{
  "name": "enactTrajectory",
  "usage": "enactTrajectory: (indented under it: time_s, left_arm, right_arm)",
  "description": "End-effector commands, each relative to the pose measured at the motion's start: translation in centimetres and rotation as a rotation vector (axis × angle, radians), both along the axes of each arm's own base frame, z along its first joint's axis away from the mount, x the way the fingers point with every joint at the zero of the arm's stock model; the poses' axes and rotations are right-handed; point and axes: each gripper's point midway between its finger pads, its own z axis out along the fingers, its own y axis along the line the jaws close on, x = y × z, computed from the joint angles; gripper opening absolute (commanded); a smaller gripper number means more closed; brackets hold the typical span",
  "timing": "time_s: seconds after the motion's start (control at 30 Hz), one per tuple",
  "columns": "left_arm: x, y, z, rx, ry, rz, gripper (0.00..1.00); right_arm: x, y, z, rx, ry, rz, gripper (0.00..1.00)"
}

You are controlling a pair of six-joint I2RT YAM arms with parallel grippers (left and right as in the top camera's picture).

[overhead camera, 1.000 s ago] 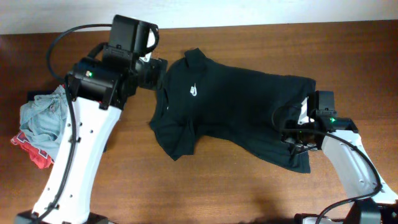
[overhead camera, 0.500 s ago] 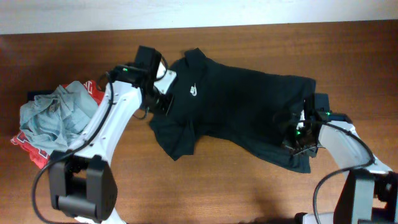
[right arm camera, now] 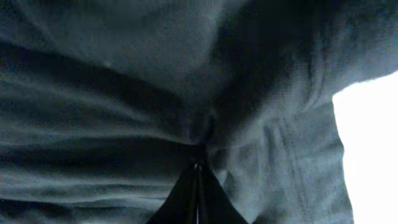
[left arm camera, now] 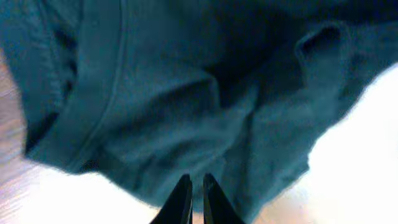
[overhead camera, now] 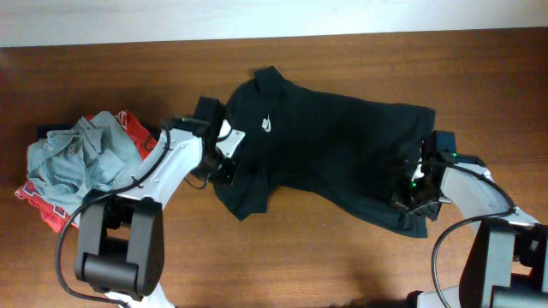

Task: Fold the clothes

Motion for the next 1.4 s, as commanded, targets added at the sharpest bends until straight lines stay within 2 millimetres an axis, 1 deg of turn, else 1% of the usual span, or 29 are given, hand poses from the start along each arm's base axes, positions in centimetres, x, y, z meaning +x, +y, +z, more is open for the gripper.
enactTrajectory:
  time_s: [0.0, 0.2, 0.33, 0.43, 0.5, 0.67, 0.77, 0.83, 0.9, 0.97, 1.07, 1.13, 1.2, 1.23, 1.33, 1.37]
  left_arm:
    - [-1.0, 0.0, -1.8, -0.011, 0.031, 0.03, 0.07]
    - [-1.8, 0.5, -3.6, 0.005, 0.034, 0.05, 0.07]
    - [-2.5, 2.4, -4.6, 0.101, 0.044, 0.106, 0.07]
    - [-2.4, 3.3, -4.7, 0.134, 0.047, 0.136, 0.07]
    - [-2.4, 3.5, -4.7, 0.134, 0.048, 0.144, 0.07]
    - [-2.3, 3.6, -4.7, 0.134, 0.048, 0.147, 0.07]
    - [-2.4, 3.6, -4.7, 0.135, 0.049, 0.145, 0.07]
    - [-2.5, 3.6, -4.7, 0.136, 0.052, 0.145, 0.07]
    - [-2.5, 3.9, -4.7, 0.149, 0.052, 0.145, 0.07]
    - [-2.5, 4.3, -4.7, 0.175, 0.05, 0.146, 0.07]
    - [-2.4, 4.9, -4.7, 0.202, 0.043, 0.151, 0.07]
    - [-2.3, 5.1, -4.7, 0.206, 0.039, 0.155, 0.07]
    - [-2.1, 5.2, -4.6, 0.205, 0.035, 0.16, 0.07]
    - [-2.0, 5.2, -4.6, 0.204, 0.033, 0.162, 0.07]
    - [-1.4, 5.4, -4.4, 0.213, 0.014, 0.167, 0.07]
    - [-1.2, 5.5, -4.3, 0.217, 0.008, 0.168, 0.07]
  right_arm:
    - [0.6, -0.1, 0.1, 0.002, -0.018, -0.012, 0.04]
    - [1.4, -0.3, 0.1, -0.005, -0.05, -0.011, 0.04]
    - [2.1, -0.8, 0.1, -0.035, -0.079, 0.006, 0.04]
    - [2.3, -1.5, -0.1, -0.074, -0.085, 0.011, 0.03]
    - [2.4, -1.5, -0.4, -0.075, -0.091, 0.011, 0.04]
    - [2.7, -1.3, -2.9, -0.059, -0.09, 0.012, 0.04]
    - [2.4, -1.1, -4.5, -0.044, -0.054, 0.013, 0.04]
    - [2.4, -1.2, -5.2, -0.048, -0.045, 0.013, 0.04]
    - [2.6, -1.9, -5.5, -0.087, -0.046, 0.009, 0.04]
    - [2.8, -3.5, -5.4, -0.154, -0.052, -0.008, 0.04]
    - [3.4, -6.6, -4.6, -0.248, -0.059, -0.085, 0.04]
    - [4.1, -8.3, -3.9, -0.254, -0.084, -0.137, 0.04]
    - [5.2, -9.5, -3.1, -0.23, -0.123, -0.181, 0.04]
    - [6.0, -9.9, -2.7, -0.208, -0.155, -0.181, 0.04]
    - [8.8, -9.7, -1.3, -0.122, -0.279, -0.114, 0.04]
    - [9.3, -9.7, -1.0, -0.109, -0.3, -0.116, 0.04]
